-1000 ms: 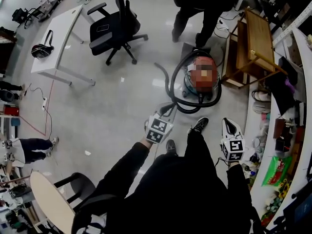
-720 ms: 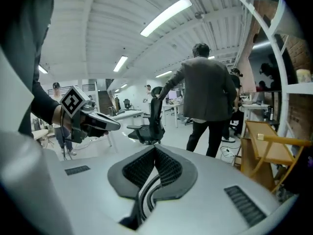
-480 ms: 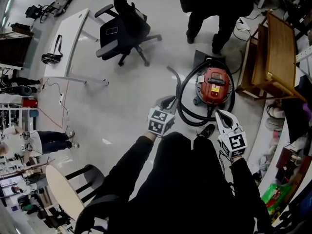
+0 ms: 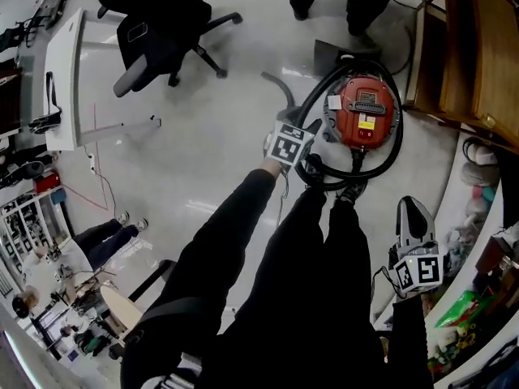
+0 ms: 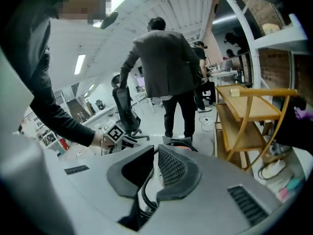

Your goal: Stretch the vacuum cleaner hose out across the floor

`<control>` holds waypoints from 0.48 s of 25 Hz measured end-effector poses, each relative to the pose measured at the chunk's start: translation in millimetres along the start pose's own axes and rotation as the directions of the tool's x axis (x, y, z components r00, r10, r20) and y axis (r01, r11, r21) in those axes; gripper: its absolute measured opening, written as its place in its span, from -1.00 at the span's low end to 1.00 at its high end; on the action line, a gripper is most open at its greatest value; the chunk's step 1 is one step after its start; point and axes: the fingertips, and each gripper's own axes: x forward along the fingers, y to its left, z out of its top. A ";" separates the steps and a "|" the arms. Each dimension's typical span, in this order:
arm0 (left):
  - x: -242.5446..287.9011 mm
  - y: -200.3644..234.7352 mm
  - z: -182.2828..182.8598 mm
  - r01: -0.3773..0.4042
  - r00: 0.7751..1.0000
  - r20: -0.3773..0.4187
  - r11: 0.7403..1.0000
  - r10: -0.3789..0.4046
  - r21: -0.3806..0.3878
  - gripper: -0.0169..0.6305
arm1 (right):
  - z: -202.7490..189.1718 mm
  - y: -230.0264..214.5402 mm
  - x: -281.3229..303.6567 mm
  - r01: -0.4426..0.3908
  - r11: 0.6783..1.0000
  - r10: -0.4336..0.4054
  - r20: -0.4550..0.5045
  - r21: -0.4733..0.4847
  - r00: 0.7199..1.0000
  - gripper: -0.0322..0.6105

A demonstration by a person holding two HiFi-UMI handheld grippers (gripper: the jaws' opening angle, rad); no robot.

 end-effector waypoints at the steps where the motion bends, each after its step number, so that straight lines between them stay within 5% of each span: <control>1: 23.9 12.7 -6.3 0.005 0.999 -0.033 1.000 -0.005 -0.007 -0.21 | -9.7 1.9 5.7 0.006 0.999 -0.005 -0.009 0.034 1.000 -0.85; 6: 130.2 75.2 -22.4 -0.020 0.993 -0.115 1.000 0.020 -0.002 -0.13 | -64.7 15.5 54.8 -0.007 0.978 0.021 -0.065 0.207 0.998 -0.29; 12: 204.8 92.9 -55.1 0.054 0.971 -0.234 0.998 -0.059 -0.028 -0.09 | -110.6 45.3 80.2 -0.041 0.952 0.079 -0.117 0.304 0.990 -0.28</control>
